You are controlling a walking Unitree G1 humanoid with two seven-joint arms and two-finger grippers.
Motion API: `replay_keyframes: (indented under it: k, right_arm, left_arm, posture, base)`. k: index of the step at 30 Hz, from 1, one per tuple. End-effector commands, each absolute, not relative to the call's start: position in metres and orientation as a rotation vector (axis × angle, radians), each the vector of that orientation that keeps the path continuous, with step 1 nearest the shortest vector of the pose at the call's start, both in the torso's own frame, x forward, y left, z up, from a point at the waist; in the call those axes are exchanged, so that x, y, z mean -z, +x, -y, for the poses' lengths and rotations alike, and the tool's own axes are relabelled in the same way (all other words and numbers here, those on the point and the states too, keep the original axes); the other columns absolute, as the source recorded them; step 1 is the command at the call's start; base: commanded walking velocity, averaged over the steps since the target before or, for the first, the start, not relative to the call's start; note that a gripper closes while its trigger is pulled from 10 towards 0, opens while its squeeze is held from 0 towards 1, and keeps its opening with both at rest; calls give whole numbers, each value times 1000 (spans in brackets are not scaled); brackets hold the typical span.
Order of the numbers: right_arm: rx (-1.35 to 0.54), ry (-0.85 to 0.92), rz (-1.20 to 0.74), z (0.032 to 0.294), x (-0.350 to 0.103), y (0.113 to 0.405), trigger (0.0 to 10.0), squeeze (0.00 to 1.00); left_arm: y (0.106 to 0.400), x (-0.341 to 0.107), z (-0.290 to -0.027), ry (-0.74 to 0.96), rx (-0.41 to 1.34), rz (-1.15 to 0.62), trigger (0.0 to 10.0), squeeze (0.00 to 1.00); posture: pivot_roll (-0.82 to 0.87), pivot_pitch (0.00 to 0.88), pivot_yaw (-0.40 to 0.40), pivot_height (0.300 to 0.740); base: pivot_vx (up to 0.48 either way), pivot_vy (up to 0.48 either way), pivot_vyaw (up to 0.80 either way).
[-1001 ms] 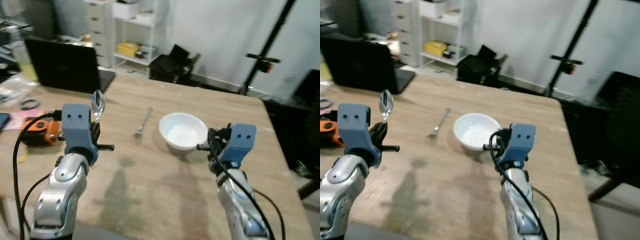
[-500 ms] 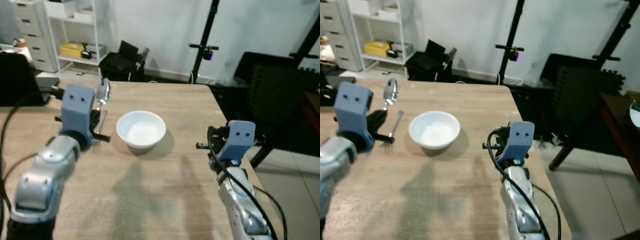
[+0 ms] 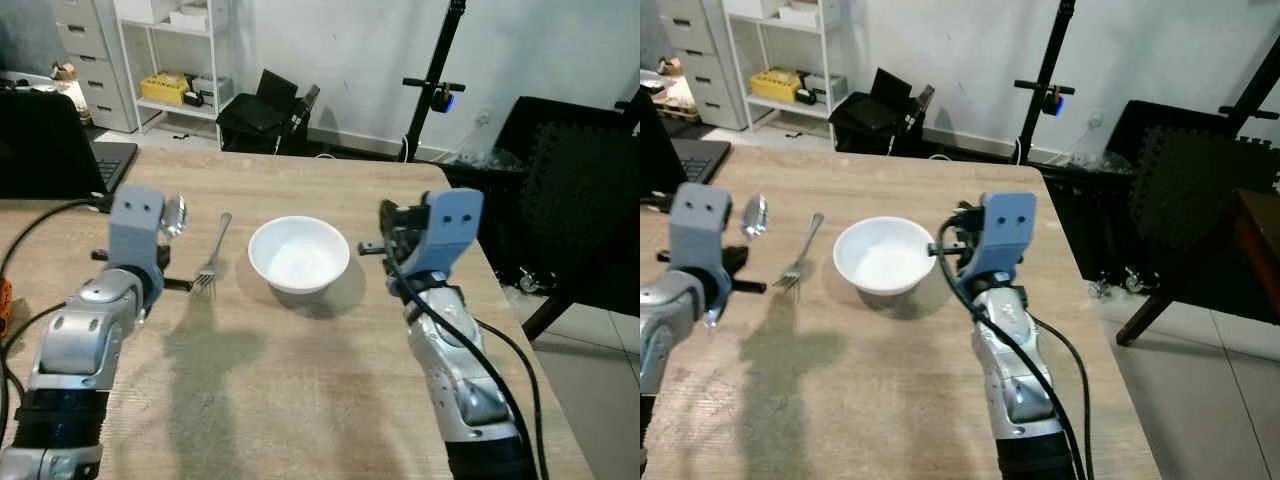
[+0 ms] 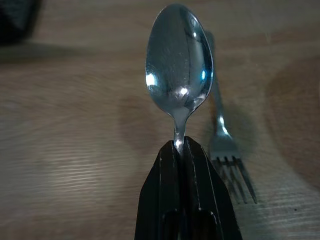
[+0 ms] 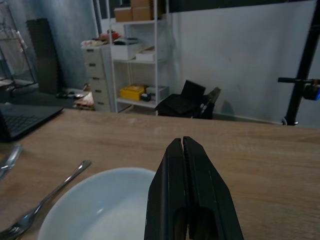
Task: Setting the table
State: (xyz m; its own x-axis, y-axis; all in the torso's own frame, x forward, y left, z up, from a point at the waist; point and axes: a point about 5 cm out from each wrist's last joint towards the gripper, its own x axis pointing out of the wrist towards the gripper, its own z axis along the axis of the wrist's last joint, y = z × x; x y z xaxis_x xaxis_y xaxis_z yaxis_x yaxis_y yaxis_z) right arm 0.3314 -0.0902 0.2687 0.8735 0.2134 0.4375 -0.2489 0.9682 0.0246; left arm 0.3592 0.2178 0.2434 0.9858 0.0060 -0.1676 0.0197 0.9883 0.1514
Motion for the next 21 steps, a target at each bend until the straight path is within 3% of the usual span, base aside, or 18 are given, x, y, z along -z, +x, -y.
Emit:
replay_keyframes:
  k: [1,12,21]
  right_arm:
    - [-252,86,432,88,-265,332,10000,0]
    - [-229,75,415,95,-259,329,10000,0]
    - [-234,77,406,93,-256,329,10000,0]
  left_arm:
    - [366,-244,-220,197,25,-171,10000,0]
    - [377,-271,-248,182,-92,-80,10000,0]
    - [383,-266,-250,207,-36,-69,10000,0]
  posture:
    - [67,162,-32,740]
    - [48,170,-17,740]
    - [52,168,-25,740]
  base:
    - [0,0,0]
    - [0,0,0]
    - [0,0,0]
